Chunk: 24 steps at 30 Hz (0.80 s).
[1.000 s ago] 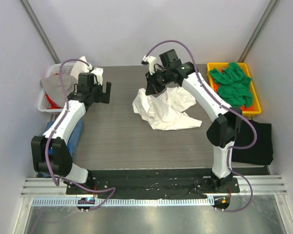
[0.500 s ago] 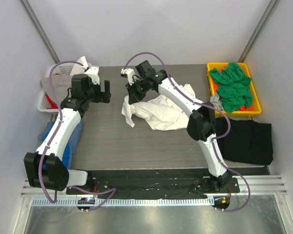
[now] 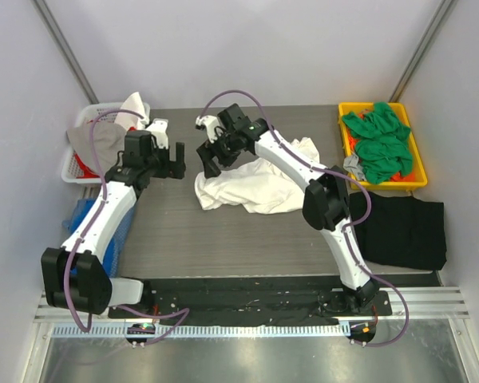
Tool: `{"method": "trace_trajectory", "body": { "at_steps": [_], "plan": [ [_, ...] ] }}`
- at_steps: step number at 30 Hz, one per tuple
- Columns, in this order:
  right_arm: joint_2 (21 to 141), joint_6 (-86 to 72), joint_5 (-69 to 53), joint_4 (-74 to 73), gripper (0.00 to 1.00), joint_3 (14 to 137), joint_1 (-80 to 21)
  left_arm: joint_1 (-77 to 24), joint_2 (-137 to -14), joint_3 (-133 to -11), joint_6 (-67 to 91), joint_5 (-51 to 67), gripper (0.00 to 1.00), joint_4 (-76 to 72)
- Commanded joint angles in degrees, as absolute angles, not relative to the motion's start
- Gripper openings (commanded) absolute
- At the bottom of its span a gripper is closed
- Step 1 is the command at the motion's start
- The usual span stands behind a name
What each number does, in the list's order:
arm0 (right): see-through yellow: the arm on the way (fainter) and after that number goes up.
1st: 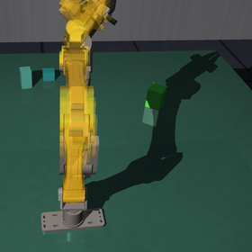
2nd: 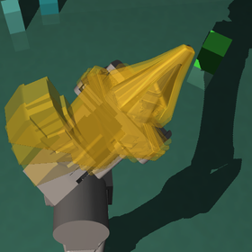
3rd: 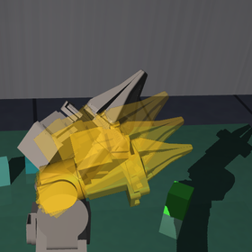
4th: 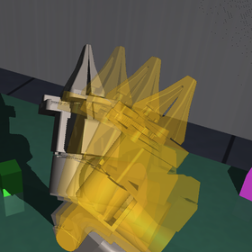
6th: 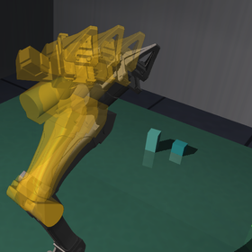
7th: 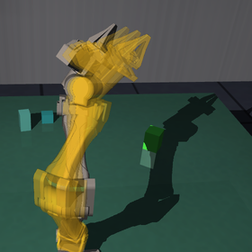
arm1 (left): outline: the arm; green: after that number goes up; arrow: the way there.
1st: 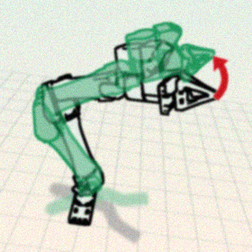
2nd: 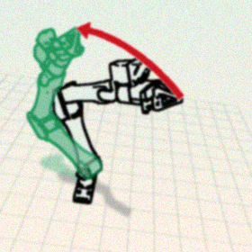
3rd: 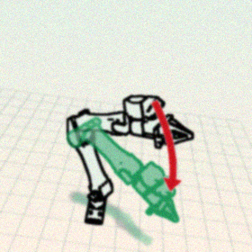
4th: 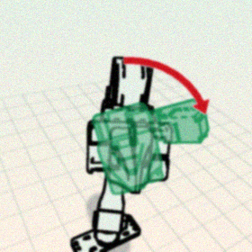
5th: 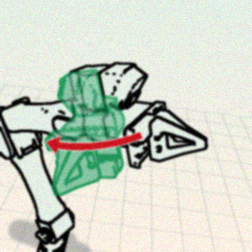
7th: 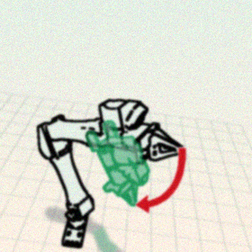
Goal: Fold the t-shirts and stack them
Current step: Move the tshirt to the center of the board, then flatten out the tshirt
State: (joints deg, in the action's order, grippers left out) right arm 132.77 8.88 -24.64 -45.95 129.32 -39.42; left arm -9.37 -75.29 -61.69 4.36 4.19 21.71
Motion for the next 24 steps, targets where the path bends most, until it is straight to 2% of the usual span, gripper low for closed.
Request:
{"method": "trace_trajectory", "body": {
  "at_steps": [1, 5, 10, 15, 24],
  "plan": [
    [124.82, 10.98, -12.62, -44.04, 0.89, 122.64, -39.81, -10.02, -72.34, -61.17, 5.01, 4.92, 1.0, 20.65],
    [118.14, 12.13, -5.46, -43.16, 0.9, 112.26, -37.62, -11.33, -72.33, -60.56, 4.4, 6.32, 1.0, 21.53],
    [109.36, 12.48, -4.57, -42.98, 0.89, 98.98, -29.73, -15.46, -73.39, -59.5, 0.8, 7.47, 1.0, 26.27],
    [104.33, 14.5, -4.92, -42.45, 0.89, 88.36, -26.37, -17.4, -72.51, -55.03, -3.6, 8.44, 1.0, 28.21],
    [105.55, 12.22, -10.37, -39.55, 0.88, 83.58, -26.37, -17.58, -71.98, -51.95, -5.27, 6.07, 1.0, 27.77]
  ]
}}
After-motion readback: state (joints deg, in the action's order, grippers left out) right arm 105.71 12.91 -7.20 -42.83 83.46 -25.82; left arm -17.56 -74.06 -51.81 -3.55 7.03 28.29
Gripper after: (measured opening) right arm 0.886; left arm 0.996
